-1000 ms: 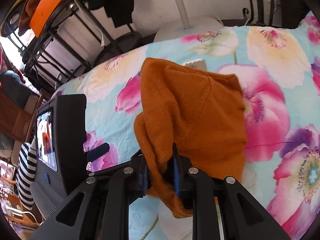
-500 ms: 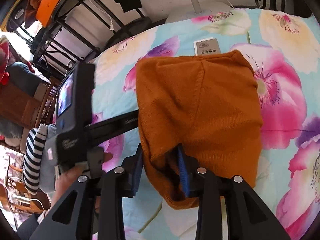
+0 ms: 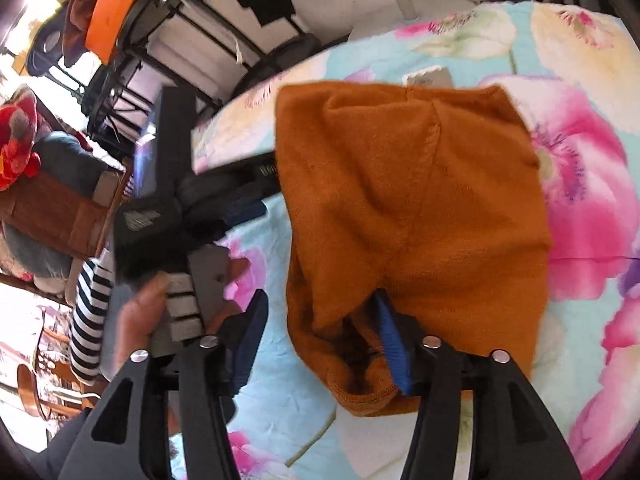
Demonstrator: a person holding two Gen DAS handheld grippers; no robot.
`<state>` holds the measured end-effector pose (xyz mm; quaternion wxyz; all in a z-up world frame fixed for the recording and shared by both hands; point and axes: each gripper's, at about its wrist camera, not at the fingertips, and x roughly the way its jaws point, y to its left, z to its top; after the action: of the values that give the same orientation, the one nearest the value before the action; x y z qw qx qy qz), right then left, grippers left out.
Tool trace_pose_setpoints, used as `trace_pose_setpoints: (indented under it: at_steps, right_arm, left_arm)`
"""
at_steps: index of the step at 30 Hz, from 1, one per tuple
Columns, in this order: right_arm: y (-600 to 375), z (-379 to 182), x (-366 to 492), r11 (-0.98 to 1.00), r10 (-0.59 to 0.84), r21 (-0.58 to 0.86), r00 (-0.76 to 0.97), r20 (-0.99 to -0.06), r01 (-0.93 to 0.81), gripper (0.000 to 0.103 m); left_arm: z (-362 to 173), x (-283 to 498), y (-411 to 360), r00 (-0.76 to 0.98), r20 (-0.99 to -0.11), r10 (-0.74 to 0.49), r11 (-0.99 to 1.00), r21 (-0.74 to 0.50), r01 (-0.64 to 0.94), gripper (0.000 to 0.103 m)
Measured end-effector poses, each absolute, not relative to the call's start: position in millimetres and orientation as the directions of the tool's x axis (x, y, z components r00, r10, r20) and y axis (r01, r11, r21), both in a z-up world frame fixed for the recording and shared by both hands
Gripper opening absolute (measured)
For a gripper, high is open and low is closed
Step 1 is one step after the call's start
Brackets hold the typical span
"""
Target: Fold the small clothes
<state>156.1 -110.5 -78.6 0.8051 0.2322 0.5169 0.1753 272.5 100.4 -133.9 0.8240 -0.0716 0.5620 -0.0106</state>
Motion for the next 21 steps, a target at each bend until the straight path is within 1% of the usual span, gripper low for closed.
trace_pose_setpoints:
  at_steps: [2, 4, 6, 9, 12, 13, 16, 17, 18, 21]
  right_arm:
    - [-104.7, -89.4, 158.0, 0.839, 0.516, 0.542, 0.378, -0.769, -0.044, 0.06]
    - [-99.9, -95.1, 157.4, 0.842, 0.517, 0.538, 0.355, -0.779, -0.048, 0.061]
    - [-97.5, -90.8, 156.7, 0.848, 0.512, 0.527, 0.357, -0.781, -0.063, 0.064]
    - [-100.2, -79.9, 154.3, 0.845, 0.515, 0.53, 0.375, -0.771, -0.07, 0.065]
    - [-110.2, -71.3, 150.1, 0.843, 0.512, 0.535, 0.387, -0.767, -0.055, 0.065]
    - [-115.9, -67.3, 146.9, 0.845, 0.506, 0.533, 0.392, -0.768, -0.046, 0.065]
    - [-135.0, -61.8, 137.5, 0.848, 0.487, 0.531, 0.414, -0.769, -0.011, 0.064]
    - [-141.1, -62.1, 134.2, 0.851, 0.477, 0.525, 0.418, -0.773, -0.001, 0.058]
    - [-146.6, -61.5, 129.9, 0.866, 0.449, 0.5, 0.417, -0.79, 0.014, 0.047]
    - [-157.2, -66.8, 124.7, 0.895, 0.392, 0.445, 0.412, -0.822, 0.035, 0.026]
  left_arm:
    - [-134.3, 274.3, 106.3, 0.371, -0.925, -0.081, 0.989, -0.122, -0.088, 0.081]
    - [-132.7, 275.7, 119.7, 0.366, -0.927, -0.086, 0.981, -0.144, -0.133, 0.081]
    - [-127.4, 274.2, 131.8, 0.372, -0.924, -0.088, 0.974, -0.159, -0.164, 0.081]
    - [-108.8, 272.4, 141.8, 0.407, -0.91, -0.076, 0.971, -0.161, -0.177, 0.081]
    - [-80.0, 269.2, 135.3, 0.464, -0.883, -0.072, 0.976, -0.159, -0.151, 0.082]
    - [-68.5, 264.0, 132.0, 0.481, -0.873, -0.08, 0.979, -0.159, -0.125, 0.083]
    - [-55.3, 261.3, 105.4, 0.481, -0.87, -0.107, 0.99, -0.137, -0.028, 0.085]
    - [-54.0, 257.8, 95.0, 0.474, -0.873, -0.116, 0.992, -0.125, 0.014, 0.085]
    - [-54.6, 257.1, 84.1, 0.468, -0.875, -0.122, 0.993, -0.113, 0.046, 0.085]
    - [-62.6, 242.5, 44.7, 0.442, -0.889, -0.116, 0.982, -0.037, 0.183, 0.086]
